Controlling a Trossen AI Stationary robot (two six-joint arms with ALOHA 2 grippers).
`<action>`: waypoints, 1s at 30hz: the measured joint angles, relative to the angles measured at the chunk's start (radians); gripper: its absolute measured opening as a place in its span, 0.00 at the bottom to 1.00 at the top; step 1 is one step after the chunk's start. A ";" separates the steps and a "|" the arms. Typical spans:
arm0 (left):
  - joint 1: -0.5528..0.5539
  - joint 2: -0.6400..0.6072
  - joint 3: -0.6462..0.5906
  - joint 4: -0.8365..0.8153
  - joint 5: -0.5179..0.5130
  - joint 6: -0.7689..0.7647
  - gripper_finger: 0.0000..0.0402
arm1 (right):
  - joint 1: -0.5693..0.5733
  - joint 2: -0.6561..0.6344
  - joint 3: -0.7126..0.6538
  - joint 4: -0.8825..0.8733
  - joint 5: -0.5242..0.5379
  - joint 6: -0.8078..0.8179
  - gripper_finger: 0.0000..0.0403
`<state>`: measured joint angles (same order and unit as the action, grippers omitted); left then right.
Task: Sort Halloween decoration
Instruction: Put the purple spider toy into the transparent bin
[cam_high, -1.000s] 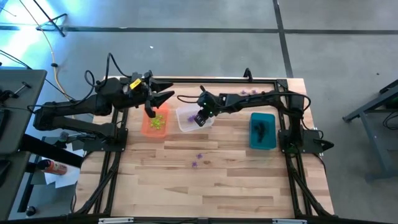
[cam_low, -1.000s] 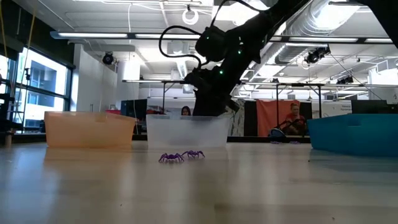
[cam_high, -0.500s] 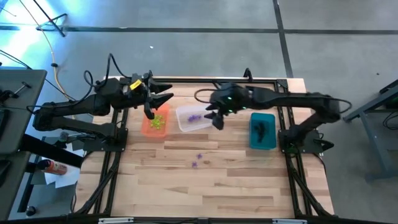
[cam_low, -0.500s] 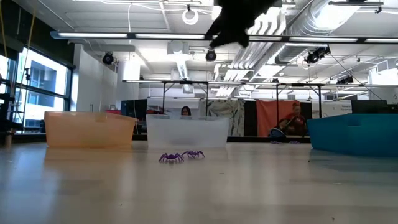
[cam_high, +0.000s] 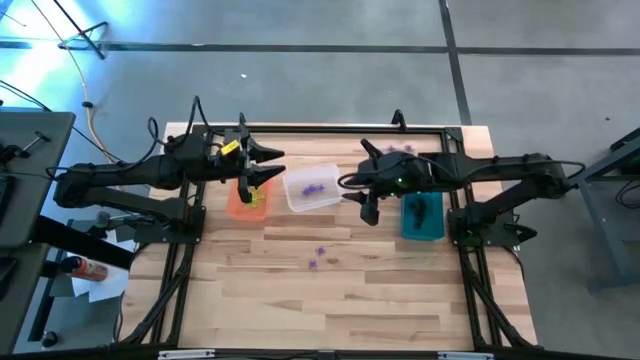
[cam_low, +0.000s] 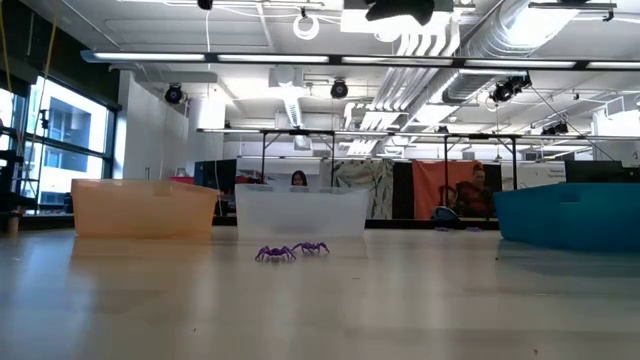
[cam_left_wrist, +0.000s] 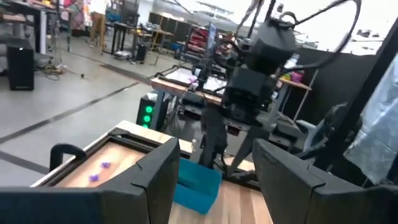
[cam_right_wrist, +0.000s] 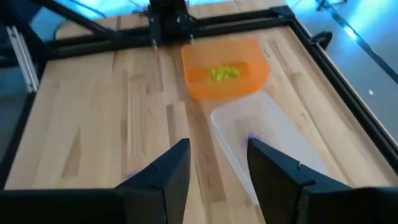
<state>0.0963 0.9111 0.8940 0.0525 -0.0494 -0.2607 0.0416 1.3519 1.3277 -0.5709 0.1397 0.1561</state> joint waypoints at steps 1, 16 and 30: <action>0.000 0.001 0.000 0.000 -0.009 -0.009 0.47 | 0.005 -0.003 0.000 -0.015 0.011 0.000 0.38; -0.209 0.342 0.075 -0.422 0.089 0.208 0.47 | 0.018 -0.136 -0.001 -0.195 0.151 0.061 0.38; -0.288 0.790 0.075 -0.320 0.211 0.544 0.47 | 0.017 -0.153 -0.001 -0.253 0.170 0.072 0.38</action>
<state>-0.1914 1.7016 0.9691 -0.2680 0.1613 0.2837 0.0589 1.1993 1.3266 -0.8235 0.3099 0.2280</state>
